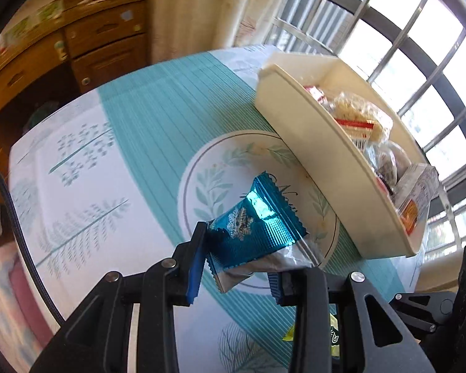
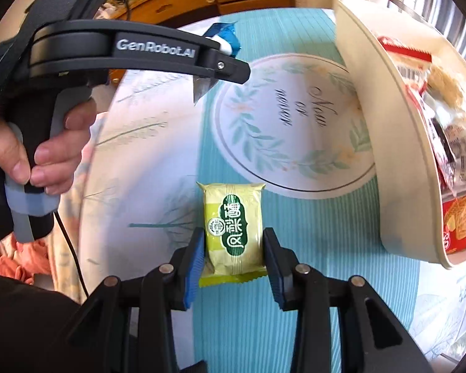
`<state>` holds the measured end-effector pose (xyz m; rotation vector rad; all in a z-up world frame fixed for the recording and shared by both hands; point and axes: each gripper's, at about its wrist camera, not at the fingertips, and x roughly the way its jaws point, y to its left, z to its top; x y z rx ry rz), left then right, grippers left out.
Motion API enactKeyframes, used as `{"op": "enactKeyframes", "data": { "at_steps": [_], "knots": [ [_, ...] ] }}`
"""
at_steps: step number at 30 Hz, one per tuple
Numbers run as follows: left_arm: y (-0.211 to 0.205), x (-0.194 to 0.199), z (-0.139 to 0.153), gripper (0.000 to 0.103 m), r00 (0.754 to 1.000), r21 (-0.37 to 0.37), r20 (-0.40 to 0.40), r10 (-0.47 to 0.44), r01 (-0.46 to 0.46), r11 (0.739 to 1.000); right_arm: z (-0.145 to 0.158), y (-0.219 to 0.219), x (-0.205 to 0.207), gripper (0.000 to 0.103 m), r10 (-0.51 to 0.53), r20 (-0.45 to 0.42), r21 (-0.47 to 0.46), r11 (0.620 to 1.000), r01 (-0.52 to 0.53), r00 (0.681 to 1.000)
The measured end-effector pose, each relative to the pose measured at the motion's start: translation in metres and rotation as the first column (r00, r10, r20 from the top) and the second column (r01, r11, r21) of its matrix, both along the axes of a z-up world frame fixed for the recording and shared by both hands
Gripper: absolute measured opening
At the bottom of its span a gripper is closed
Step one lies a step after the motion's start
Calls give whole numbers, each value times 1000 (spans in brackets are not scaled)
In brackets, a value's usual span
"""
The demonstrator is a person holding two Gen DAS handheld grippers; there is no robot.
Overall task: Organize snacks
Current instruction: 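Carry the blue packet with the left tool while the right tool carries the green packet to the tray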
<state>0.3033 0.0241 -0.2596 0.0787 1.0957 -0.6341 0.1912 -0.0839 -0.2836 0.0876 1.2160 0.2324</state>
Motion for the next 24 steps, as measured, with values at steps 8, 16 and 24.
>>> {"op": "enactKeyframes", "data": {
  "at_steps": [8, 16, 24],
  "knots": [
    [41, -31, 40, 33, 987, -59, 3, 164, -163, 985, 42, 14, -11, 37, 67, 65, 40, 997, -69, 996],
    [51, -57, 78, 33, 965, -118, 0, 263, -261, 958, 75, 3, -16, 37, 101, 142, 66, 992, -111, 985],
    [34, -79, 109, 33, 949, -183, 10, 314, -307, 934, 109, -25, -22, 37, 123, 198, 79, 987, -141, 972]
  ]
}}
